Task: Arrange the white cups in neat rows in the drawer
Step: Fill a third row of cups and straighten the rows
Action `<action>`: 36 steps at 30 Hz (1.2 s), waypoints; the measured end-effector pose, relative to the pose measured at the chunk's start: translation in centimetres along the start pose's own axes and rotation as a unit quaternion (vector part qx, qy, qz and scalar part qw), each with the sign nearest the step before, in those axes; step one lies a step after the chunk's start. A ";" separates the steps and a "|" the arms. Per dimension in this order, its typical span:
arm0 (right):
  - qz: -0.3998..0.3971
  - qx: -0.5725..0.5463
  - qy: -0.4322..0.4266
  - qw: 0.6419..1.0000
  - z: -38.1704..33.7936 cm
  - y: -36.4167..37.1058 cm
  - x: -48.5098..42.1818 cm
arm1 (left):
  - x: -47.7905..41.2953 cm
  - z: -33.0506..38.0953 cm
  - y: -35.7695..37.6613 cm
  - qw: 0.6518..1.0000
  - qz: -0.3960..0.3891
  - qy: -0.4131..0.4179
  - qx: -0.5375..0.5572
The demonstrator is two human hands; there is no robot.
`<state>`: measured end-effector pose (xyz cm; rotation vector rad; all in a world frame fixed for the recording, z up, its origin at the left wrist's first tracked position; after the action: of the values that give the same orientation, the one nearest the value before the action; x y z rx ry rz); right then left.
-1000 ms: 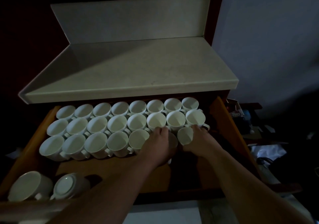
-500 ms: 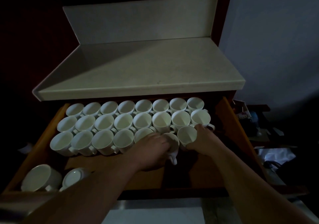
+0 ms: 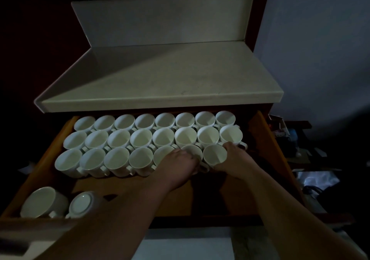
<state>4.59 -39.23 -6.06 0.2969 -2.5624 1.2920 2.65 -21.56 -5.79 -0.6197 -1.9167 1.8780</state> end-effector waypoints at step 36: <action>0.035 0.027 -0.010 0.999 0.1 -0.3 -0.4 | 7.1 -9.7 -3.0 0.972 0.013 -0.182 0.151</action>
<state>5.04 -39.48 -6.07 0.2344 -2.5798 1.3903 2.04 -9.53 -2.72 -0.2159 -1.7708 2.3692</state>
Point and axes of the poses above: each hand's wrist, its own x-axis away from the middle knuckle, its own y-axis out of the palm, z = x × y, the point moved 6 cm from there along -x, towards the middle knuckle
